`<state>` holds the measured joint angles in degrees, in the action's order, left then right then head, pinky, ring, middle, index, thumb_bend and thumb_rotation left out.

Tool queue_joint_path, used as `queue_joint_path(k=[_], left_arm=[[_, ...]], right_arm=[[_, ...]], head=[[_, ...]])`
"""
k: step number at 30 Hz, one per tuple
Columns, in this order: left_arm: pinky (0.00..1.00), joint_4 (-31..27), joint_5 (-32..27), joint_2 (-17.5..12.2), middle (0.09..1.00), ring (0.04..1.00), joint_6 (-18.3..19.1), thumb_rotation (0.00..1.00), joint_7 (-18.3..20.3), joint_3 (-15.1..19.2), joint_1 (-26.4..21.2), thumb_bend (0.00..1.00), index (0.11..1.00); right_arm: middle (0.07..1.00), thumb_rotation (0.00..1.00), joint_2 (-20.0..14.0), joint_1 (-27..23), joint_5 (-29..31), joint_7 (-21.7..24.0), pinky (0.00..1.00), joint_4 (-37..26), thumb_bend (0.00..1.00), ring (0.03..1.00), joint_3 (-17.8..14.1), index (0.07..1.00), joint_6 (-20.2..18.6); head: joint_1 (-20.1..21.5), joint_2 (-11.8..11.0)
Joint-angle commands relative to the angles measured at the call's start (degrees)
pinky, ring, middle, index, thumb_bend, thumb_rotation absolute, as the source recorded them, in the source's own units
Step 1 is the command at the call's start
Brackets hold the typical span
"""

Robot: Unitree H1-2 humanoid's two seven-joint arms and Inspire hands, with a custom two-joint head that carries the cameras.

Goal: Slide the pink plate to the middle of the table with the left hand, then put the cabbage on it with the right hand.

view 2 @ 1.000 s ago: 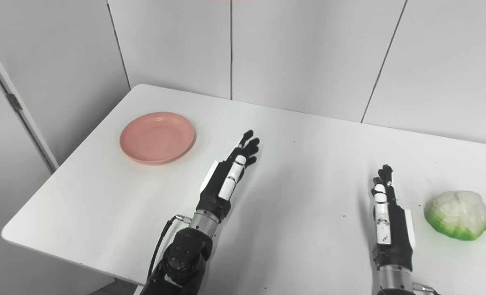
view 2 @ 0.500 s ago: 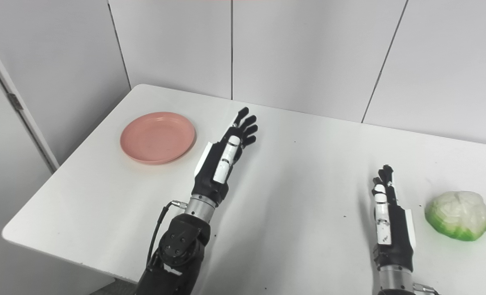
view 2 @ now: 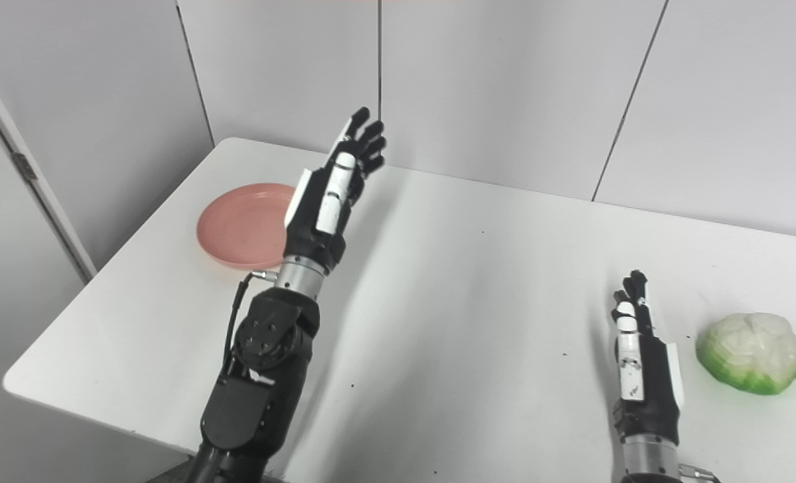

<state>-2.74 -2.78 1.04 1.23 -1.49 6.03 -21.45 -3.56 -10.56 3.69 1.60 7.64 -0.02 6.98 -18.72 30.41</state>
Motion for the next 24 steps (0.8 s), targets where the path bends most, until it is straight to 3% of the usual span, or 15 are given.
queue_joint_path(k=[1, 13, 24], left_arm=[[0.92, -0.33, -0.87, -1.03, 0.945, 0.938, -0.43, 1.00, -1.43, 1.43, -3.52, 0.43, 0.939], [0.92, 3.77, -3.81, -6.53, 0.945, 0.931, -0.48, 1.00, -3.59, 7.58, -8.07, 0.42, 0.945], [0.94, 10.69, -5.64, -13.62, 0.953, 0.960, 0.13, 1.00, -5.00, 12.66, -11.30, 0.42, 0.957]], right_arm=[[1.000, 1.00, -0.58, 2.33, 0.14, 0.49, 1.00, 3.16, 0.08, 0.989, -0.65, 1.000, 0.42], [1.000, 1.00, -0.58, 2.17, 1.60, 1.05, 1.00, 3.16, 0.08, 0.989, -0.99, 1.000, 0.65], [1.000, 1.00, -1.21, 2.21, 1.14, 1.92, 1.00, 2.81, 0.06, 1.000, -0.47, 1.000, 0.53]], head=[[-0.30, 0.06], [-2.16, 0.00], [-3.04, -0.12]])
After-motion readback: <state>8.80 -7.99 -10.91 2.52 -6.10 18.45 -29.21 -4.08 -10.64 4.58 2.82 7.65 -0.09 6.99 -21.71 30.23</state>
